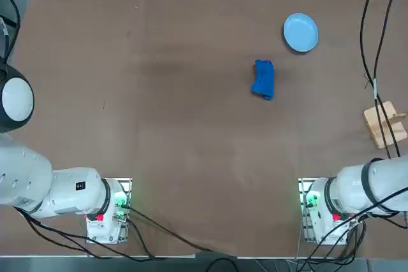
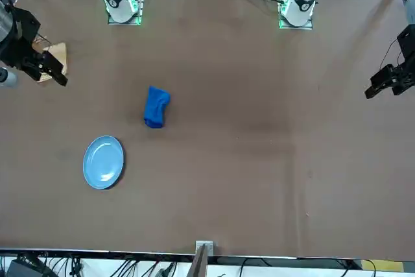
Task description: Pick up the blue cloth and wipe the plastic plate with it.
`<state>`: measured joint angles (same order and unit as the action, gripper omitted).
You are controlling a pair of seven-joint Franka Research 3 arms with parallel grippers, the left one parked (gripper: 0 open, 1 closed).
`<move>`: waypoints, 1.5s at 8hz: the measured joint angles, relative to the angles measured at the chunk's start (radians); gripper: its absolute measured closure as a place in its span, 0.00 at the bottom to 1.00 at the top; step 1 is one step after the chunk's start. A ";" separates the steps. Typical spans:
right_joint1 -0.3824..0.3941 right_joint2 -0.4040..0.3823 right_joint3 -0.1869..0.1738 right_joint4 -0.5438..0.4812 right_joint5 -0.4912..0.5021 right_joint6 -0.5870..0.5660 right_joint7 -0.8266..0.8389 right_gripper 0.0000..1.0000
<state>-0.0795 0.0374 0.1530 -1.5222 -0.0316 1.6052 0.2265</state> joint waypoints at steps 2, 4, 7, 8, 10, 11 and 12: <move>0.000 -0.002 -0.004 0.000 0.000 0.000 0.000 0.00; 0.000 -0.003 -0.016 -0.001 -0.001 -0.003 0.000 0.00; 0.002 -0.003 -0.019 -0.002 0.000 -0.003 0.004 0.00; 0.003 -0.003 -0.019 -0.002 0.000 -0.003 0.006 0.00; 0.004 -0.003 -0.019 -0.002 0.000 -0.003 0.007 0.00; 0.004 -0.003 -0.019 -0.002 0.000 -0.003 0.007 0.00; 0.004 -0.003 -0.019 -0.002 0.000 -0.003 0.007 0.00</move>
